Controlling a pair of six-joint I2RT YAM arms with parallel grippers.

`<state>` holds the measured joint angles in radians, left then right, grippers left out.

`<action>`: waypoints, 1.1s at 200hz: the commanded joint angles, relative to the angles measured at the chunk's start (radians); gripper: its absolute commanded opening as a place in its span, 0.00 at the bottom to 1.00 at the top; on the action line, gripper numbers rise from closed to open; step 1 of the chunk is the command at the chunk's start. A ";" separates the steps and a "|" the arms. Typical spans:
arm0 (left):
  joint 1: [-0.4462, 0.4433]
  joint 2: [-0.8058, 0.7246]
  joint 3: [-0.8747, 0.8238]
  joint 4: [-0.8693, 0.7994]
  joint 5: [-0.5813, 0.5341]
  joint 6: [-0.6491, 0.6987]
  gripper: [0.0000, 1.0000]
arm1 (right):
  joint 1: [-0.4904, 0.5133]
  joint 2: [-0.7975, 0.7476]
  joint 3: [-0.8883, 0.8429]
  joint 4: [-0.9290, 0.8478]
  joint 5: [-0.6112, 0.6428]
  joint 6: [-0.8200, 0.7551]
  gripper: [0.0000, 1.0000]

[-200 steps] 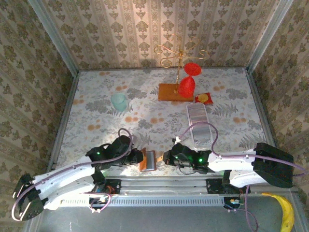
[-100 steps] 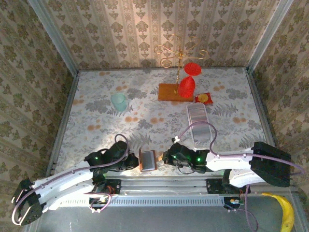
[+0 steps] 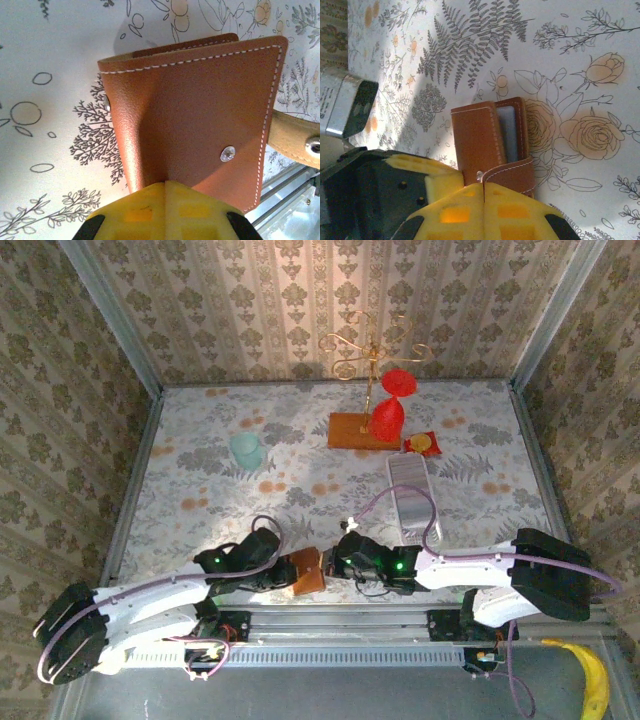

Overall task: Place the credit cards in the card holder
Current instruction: Close the card holder at the bottom-center of the table, then close the button on the card holder.

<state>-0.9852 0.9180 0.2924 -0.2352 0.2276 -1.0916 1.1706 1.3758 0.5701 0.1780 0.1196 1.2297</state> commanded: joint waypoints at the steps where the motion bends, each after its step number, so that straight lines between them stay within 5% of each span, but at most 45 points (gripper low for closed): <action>1: -0.007 0.029 0.012 -0.001 -0.033 0.033 0.03 | 0.011 0.023 0.043 -0.048 0.010 -0.022 0.00; 91: -0.003 0.078 0.006 -0.007 -0.028 0.071 0.01 | 0.020 0.232 0.160 -0.130 -0.097 -0.046 0.00; 220: 0.058 -0.032 -0.046 -0.037 -0.009 0.078 0.00 | 0.058 0.389 0.315 -0.475 -0.043 -0.008 0.00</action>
<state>-0.9527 0.9070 0.2729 -0.2169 0.2398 -1.0420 1.2045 1.6917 0.8936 -0.1020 0.0814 1.2003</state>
